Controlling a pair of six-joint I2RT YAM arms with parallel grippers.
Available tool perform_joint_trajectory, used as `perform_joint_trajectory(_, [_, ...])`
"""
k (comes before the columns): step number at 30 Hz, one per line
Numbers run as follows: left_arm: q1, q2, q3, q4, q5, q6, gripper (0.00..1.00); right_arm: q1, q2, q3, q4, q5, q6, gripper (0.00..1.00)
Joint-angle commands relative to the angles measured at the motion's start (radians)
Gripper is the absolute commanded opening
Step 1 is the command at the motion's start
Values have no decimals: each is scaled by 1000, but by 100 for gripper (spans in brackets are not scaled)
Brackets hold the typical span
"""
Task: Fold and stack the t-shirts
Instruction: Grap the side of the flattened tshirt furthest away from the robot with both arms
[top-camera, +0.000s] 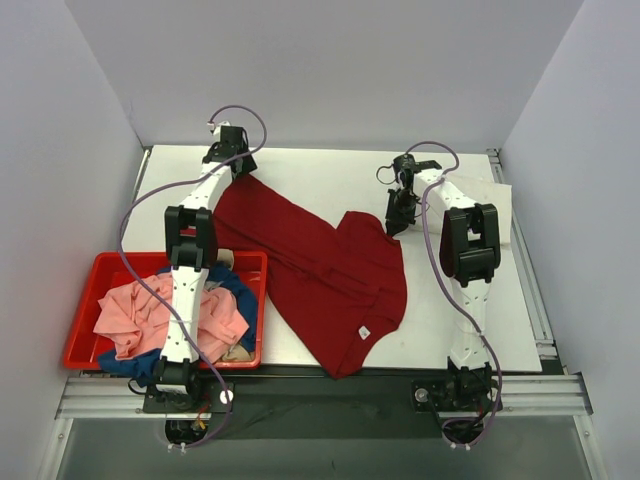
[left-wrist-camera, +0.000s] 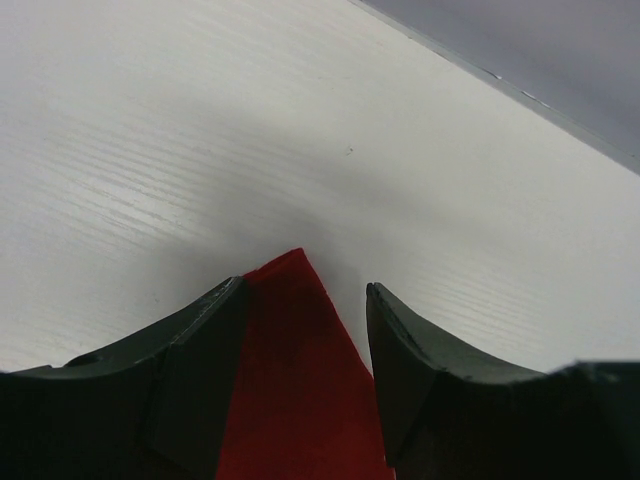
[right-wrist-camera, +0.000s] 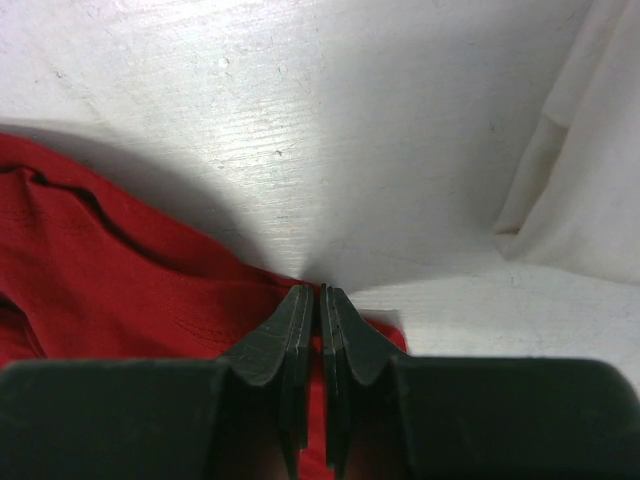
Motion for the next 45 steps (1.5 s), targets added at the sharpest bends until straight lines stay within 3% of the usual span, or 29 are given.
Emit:
perform_joint_trajectory(1, [1, 14, 13, -14, -24, 6, 61, 8, -55, 34, -57, -10, 10, 6])
perform_joint_trajectory(6, [1, 22, 15, -41, -35, 10, 59, 7, -53, 34, -57, -10, 10, 6])
perform_joint_trajectory(11, [-1, 34, 20, -93, -47, 23, 45, 7, -53, 35, -57, -18, 11, 6])
perform_joint_trajectory(20, [5, 76, 90, -187, -33, 1, 34, 7, -62, 31, -57, -24, 10, 6])
perform_joint_trajectory(27, [5, 96, 107, -236, -13, -17, 17, 8, -79, 18, -57, -27, 13, 6])
perform_joint_trajectory(32, [5, 73, 80, -223, -10, -17, 0, 10, -96, 3, -57, -29, 18, 5])
perform_joint_trajectory(37, [11, -50, -57, -100, -4, -25, 0, 10, -114, 7, -56, -39, 30, 5])
perform_joint_trajectory(45, [24, -147, -111, 5, 74, -77, 0, 11, -174, 30, -56, -68, 50, 0])
